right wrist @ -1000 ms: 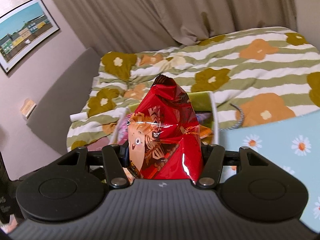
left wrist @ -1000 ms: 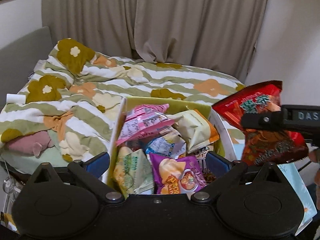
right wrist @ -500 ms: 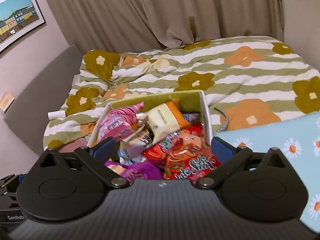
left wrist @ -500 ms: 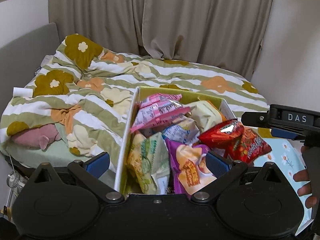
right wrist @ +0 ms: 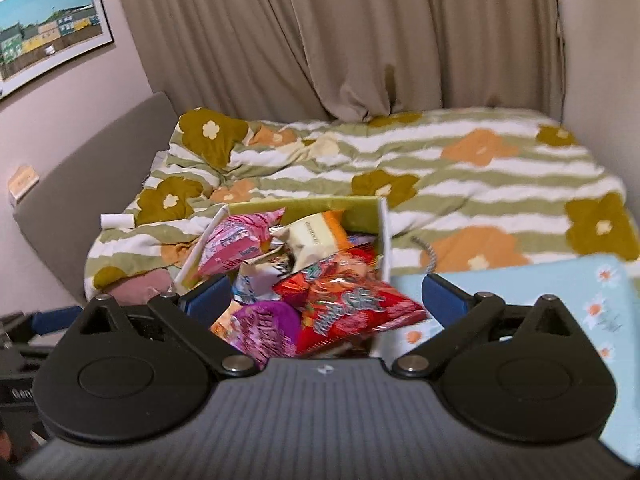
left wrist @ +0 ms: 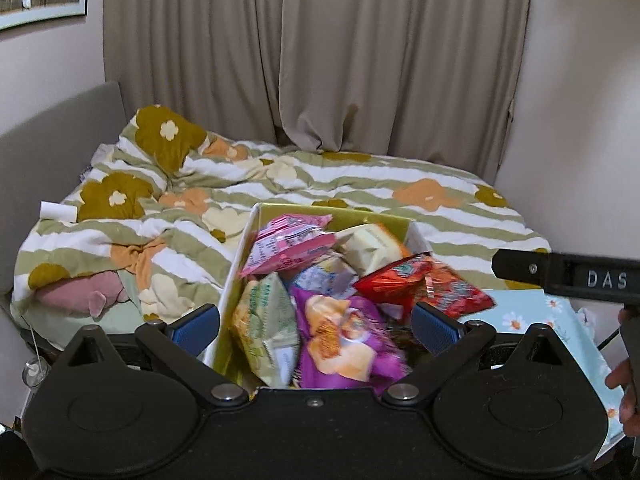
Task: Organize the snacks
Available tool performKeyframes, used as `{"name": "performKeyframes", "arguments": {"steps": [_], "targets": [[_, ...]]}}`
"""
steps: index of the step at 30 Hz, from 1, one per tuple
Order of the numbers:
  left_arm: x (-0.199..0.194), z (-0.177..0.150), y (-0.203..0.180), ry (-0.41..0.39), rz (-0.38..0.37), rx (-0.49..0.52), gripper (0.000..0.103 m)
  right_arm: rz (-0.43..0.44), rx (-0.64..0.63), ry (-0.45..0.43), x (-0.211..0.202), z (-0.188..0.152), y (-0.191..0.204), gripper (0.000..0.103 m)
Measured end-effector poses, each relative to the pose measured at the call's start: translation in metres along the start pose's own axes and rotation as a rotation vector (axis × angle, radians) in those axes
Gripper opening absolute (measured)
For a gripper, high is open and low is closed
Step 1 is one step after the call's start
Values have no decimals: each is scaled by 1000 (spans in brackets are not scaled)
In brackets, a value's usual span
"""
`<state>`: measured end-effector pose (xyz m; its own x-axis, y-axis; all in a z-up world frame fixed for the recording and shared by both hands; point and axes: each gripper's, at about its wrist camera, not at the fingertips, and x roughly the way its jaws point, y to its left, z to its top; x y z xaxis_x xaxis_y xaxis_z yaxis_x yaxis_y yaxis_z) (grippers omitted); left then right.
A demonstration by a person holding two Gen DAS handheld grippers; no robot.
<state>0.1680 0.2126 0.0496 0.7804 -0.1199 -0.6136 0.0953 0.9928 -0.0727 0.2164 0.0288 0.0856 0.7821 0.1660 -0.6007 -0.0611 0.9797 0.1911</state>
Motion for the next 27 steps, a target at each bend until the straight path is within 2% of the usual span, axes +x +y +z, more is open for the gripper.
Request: {"name": "performKeyframes", "arguments": {"steps": [2,8,12,15,19,27], "targets": [[-15,-1,-12,-7,8,-7,103,-13,-33,-23,-19,-5,-3,103],[-63,-21,-55,-132,94,71,103,-88,-90,-72,-78,-25,-23,103],[-77,-39,-65,-133,74,41,103,-140,-113,-76,-108,-44,-38,103],[-87,-53,-76,-156,92,54,103,-170,-130,-68,-122,-59,-47,103],[-94,-74,-92,-177,135,100,103,-166,-93,-53,-138,-77,-66,103],[-96,-93,-103,-148,130,108,103,-170,-36,-33,-159,-109,-89,103]]}}
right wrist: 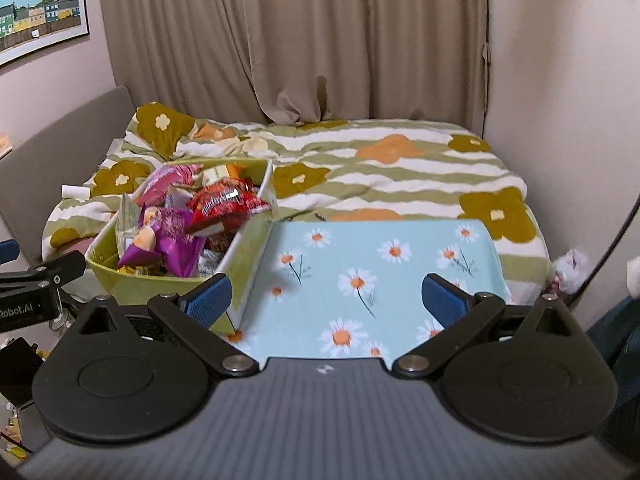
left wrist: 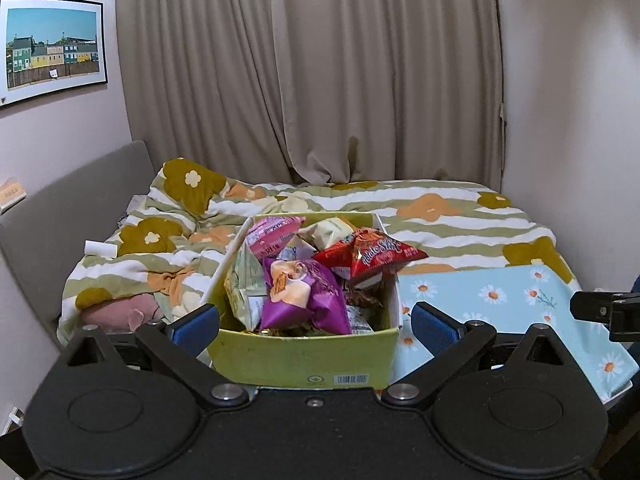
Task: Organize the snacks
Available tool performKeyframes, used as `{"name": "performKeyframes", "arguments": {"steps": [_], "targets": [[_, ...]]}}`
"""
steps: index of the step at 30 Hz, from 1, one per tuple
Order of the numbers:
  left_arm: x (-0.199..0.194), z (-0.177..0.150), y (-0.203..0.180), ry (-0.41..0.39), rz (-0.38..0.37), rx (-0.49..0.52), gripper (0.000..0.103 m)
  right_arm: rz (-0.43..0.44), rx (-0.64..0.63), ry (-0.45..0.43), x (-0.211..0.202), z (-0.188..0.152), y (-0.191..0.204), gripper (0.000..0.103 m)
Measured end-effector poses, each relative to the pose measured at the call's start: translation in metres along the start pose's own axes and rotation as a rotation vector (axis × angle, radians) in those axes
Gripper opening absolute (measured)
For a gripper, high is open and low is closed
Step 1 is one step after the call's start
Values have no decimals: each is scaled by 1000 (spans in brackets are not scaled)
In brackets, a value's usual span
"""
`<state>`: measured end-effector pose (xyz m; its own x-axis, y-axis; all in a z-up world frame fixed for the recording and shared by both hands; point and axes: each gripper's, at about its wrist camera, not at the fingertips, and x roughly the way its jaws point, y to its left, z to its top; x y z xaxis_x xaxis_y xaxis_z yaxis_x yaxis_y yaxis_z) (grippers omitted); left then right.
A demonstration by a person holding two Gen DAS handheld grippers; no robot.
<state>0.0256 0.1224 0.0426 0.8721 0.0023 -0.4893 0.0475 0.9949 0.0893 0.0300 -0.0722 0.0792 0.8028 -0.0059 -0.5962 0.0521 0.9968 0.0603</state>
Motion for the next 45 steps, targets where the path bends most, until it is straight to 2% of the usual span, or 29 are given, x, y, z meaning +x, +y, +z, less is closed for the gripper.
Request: {"name": "performKeyframes", "arguments": {"steps": [20,45], "targets": [[5,-5,-20,46,-45,16,103,-56,8,-10,-5,-8,-17,103],[16,2,-21,57,-37,5,103,-69,5,-3,2,-7,-20,103]]}}
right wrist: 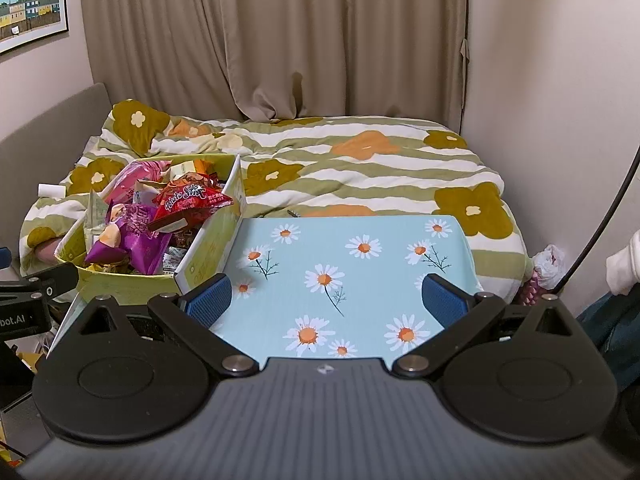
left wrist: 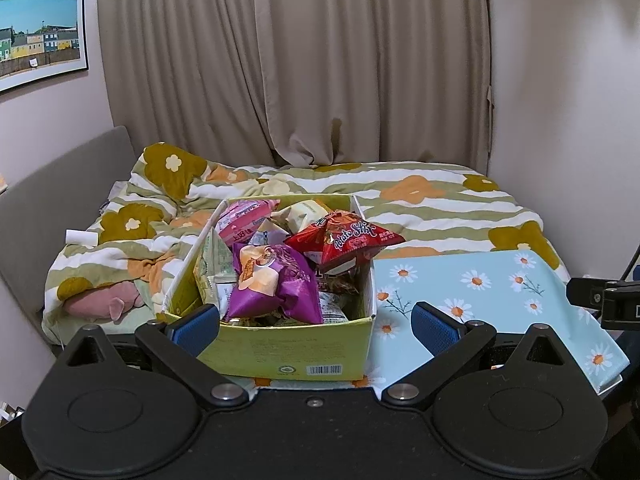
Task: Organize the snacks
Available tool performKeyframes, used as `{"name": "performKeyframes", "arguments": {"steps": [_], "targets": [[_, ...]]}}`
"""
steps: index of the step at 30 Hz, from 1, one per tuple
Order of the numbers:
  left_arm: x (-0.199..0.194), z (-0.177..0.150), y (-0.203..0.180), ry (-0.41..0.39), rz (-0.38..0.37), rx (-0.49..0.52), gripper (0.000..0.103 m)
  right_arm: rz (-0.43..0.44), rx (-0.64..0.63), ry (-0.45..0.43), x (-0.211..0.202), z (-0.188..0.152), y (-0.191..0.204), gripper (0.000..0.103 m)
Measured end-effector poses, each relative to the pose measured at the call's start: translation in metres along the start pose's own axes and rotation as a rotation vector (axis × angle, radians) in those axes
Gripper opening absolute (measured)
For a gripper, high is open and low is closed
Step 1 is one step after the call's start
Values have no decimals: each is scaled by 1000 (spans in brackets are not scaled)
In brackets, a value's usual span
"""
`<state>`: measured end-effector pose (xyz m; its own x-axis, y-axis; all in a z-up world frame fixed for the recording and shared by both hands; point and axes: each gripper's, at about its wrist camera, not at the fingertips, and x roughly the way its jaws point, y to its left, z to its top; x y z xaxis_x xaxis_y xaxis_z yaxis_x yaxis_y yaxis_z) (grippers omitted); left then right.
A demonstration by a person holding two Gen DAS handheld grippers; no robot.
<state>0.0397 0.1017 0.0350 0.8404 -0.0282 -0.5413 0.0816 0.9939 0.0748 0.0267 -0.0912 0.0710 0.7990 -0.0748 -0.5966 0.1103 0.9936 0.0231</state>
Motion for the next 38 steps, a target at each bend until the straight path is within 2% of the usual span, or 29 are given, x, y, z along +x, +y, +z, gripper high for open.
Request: {"name": "performKeyframes", "arguments": {"steps": [17,29,38], "targets": [[5,2,11,2,-4,-34,103,-4,-2,-2,3,3,1,103],[8,3,14,-15,31,24,103,-2,-2,0,5,5,0,103],[15,7,30,-29,-4,-6,103,-7,-1,-1,12,12,1,103]]}}
